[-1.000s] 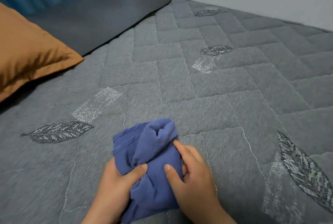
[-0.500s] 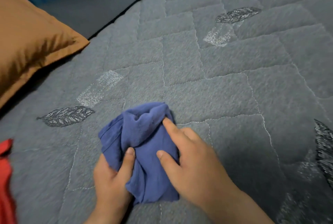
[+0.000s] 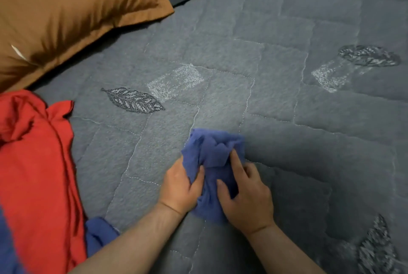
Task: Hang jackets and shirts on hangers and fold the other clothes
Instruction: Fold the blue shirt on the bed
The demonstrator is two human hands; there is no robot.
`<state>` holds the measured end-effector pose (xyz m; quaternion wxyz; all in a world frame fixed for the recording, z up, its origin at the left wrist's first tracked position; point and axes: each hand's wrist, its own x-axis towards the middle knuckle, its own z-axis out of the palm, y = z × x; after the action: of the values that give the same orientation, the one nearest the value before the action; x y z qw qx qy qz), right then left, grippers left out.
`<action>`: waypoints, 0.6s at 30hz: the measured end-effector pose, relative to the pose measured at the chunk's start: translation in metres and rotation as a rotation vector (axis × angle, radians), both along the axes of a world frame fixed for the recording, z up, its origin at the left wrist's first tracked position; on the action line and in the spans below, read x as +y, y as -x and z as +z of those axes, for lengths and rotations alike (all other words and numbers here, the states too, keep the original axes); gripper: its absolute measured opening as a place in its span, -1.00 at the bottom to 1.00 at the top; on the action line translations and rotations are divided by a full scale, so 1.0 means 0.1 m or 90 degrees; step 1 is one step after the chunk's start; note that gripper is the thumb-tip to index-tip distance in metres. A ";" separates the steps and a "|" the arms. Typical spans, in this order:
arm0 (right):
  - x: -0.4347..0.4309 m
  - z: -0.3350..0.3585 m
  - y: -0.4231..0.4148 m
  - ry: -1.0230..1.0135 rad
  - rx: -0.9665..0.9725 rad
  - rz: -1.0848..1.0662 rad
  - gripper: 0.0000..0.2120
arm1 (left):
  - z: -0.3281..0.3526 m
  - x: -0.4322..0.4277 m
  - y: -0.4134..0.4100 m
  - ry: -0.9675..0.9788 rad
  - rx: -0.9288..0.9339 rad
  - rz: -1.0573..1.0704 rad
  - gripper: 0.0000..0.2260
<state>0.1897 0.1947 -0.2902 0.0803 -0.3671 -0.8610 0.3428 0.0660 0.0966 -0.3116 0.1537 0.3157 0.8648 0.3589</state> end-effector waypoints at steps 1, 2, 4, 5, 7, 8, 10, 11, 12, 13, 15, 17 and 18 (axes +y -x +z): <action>0.00 0.01 0.01 0.005 -0.015 0.011 -0.31 | -0.03 -0.01 0.00 0.023 -0.017 0.004 -0.53; 0.00 0.01 0.00 0.011 -0.025 0.024 -0.32 | -0.04 -0.01 0.00 0.041 -0.033 0.012 -0.51; 0.01 -0.02 0.01 0.018 -0.040 0.036 -0.31 | -0.07 -0.01 -0.01 0.061 -0.049 0.018 -0.50; 0.01 -0.03 0.01 0.015 -0.046 0.040 -0.30 | -0.06 -0.01 -0.01 0.065 -0.053 0.013 -0.51; 0.00 -0.07 0.01 -0.005 -0.053 0.050 -0.30 | -0.02 0.02 -0.01 0.077 -0.073 0.011 -0.48; 0.00 -0.08 0.02 -0.013 -0.058 0.056 -0.30 | 0.01 0.02 -0.02 0.085 -0.084 0.019 -0.45; 0.00 -0.11 0.02 -0.009 -0.075 0.059 -0.30 | 0.04 0.04 -0.02 0.095 -0.107 0.030 -0.38; -0.01 -0.11 0.02 -0.006 -0.081 0.059 -0.30 | 0.02 0.04 -0.02 0.103 -0.109 0.032 -0.37; -0.02 -0.11 0.02 -0.011 -0.081 0.058 -0.30 | 0.02 0.04 -0.02 0.115 -0.109 0.032 -0.36; -0.02 -0.11 0.04 -0.014 -0.081 0.057 -0.31 | 0.01 0.04 -0.01 0.115 -0.109 0.024 -0.37; -0.01 -0.11 0.02 -0.021 -0.086 0.058 -0.32 | 0.01 0.07 -0.02 0.100 -0.125 -0.009 -0.41; -0.03 -0.12 0.01 -0.034 -0.110 0.070 -0.33 | 0.05 0.05 -0.01 0.072 -0.121 -0.025 -0.46; -0.03 -0.10 0.03 -0.026 -0.128 0.081 -0.34 | 0.08 0.06 0.01 0.069 -0.117 -0.018 -0.47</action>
<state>0.1872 0.1919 -0.3000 -0.0205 -0.3426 -0.8930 0.2910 0.0650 0.1028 -0.3036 0.2544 0.2850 0.8606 0.3368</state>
